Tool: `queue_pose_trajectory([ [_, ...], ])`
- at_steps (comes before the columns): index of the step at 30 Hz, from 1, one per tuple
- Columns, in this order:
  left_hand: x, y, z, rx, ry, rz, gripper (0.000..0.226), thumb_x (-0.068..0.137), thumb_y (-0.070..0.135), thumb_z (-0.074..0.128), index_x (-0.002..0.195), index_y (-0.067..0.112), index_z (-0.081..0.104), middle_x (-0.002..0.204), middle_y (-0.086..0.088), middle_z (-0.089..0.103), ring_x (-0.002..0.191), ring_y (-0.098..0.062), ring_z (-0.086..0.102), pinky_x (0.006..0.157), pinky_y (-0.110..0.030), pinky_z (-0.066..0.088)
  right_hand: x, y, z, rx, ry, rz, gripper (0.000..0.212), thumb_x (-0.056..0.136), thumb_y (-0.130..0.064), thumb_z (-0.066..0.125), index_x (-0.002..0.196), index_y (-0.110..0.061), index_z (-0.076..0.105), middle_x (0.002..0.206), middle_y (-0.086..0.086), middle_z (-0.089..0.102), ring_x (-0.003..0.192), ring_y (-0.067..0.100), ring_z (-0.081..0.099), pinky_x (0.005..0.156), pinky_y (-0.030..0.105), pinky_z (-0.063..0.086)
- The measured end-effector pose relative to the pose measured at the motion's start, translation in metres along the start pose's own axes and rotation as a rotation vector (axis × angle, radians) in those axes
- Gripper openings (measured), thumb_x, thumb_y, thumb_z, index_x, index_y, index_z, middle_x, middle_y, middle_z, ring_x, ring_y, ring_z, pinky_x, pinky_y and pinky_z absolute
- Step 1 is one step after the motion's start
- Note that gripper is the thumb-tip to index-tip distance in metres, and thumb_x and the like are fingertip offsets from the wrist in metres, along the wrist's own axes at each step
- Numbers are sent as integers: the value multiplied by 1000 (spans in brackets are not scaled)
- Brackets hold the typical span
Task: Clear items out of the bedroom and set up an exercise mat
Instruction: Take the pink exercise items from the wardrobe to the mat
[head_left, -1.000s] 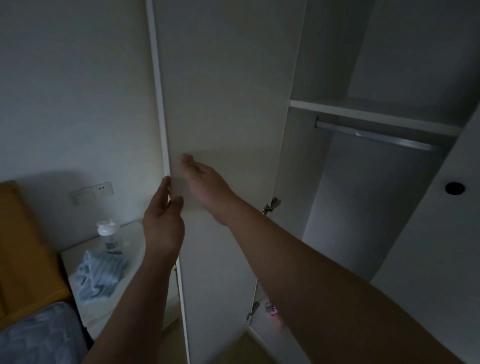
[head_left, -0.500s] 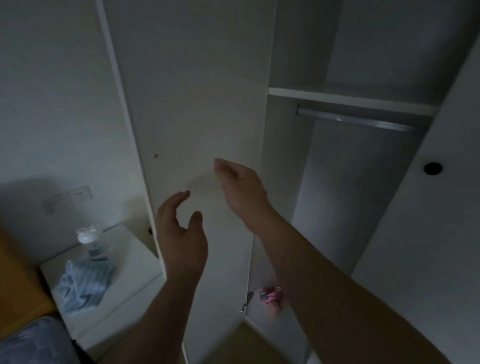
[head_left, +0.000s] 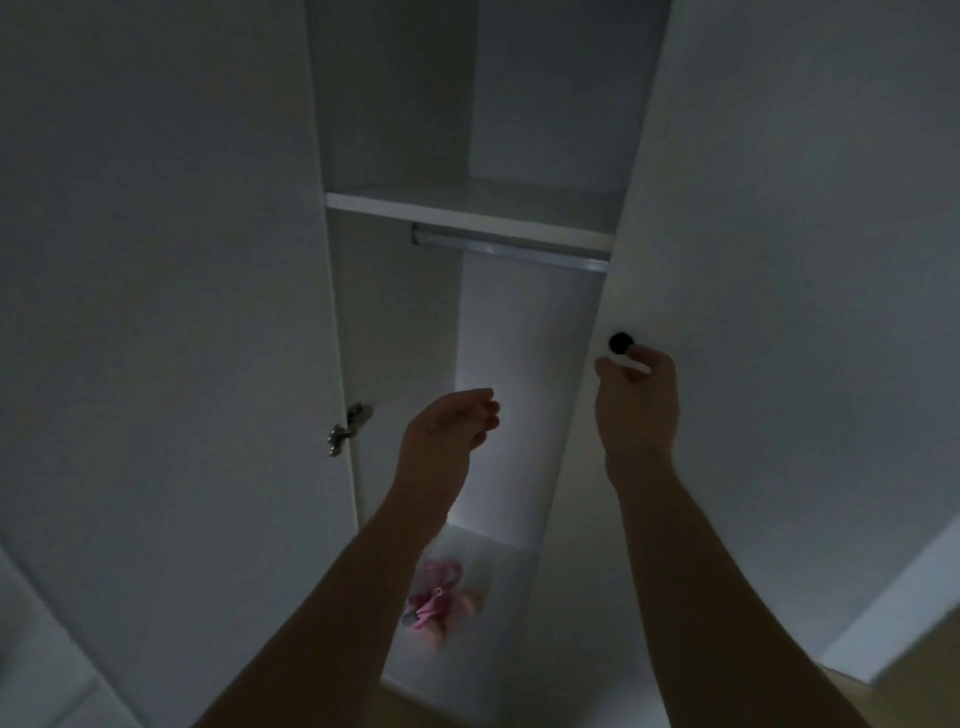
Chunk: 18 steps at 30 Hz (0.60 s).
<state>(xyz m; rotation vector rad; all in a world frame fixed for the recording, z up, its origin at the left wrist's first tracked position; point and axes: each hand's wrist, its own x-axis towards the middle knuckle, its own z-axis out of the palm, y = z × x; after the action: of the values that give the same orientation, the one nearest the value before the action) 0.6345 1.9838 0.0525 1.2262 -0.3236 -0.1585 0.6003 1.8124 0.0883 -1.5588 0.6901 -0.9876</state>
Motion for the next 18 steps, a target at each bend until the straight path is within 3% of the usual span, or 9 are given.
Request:
queue_pose_trajectory([
  [5, 29, 6, 43, 14, -86, -6, 25, 101, 5, 48, 120, 5, 65, 116, -16, 68, 107, -29, 65, 100, -39, 48, 24, -8, -11, -133, -97, -69, 37, 90, -31, 65, 125, -23, 55, 110, -4, 65, 100, 19, 61, 91, 34, 48],
  [9, 47, 9, 60, 38, -161, -12, 24, 103, 14, 49, 121, 10, 66, 118, -11, 69, 112, -28, 65, 104, -39, 48, 31, -14, -3, -242, -128, -130, 33, 95, -30, 60, 127, -21, 60, 108, -7, 62, 97, 12, 57, 85, 24, 40],
  [11, 57, 8, 65, 68, -215, -17, 21, 102, 17, 51, 114, 19, 68, 114, -5, 71, 110, -23, 66, 105, -40, 48, 31, -17, 2, -274, -96, -135, 26, 97, -28, 56, 121, -20, 64, 107, -4, 66, 94, 14, 59, 80, 23, 40],
  [14, 72, 5, 71, 117, -287, -5, 14, 96, 29, 57, 104, 32, 68, 108, 4, 71, 106, -19, 66, 104, -41, 49, 30, -12, 6, -283, -41, -136, 22, 96, -28, 56, 111, -20, 69, 103, 2, 72, 94, 22, 66, 83, 31, 51],
  [18, 80, -2, 75, 98, -392, -17, 17, 95, 35, 56, 104, 27, 68, 110, -2, 68, 103, -20, 61, 103, -45, 46, 9, -15, -3, -155, 21, -103, 11, 90, -25, 64, 92, -23, 74, 83, 1, 74, 79, 19, 69, 78, 36, 57],
])
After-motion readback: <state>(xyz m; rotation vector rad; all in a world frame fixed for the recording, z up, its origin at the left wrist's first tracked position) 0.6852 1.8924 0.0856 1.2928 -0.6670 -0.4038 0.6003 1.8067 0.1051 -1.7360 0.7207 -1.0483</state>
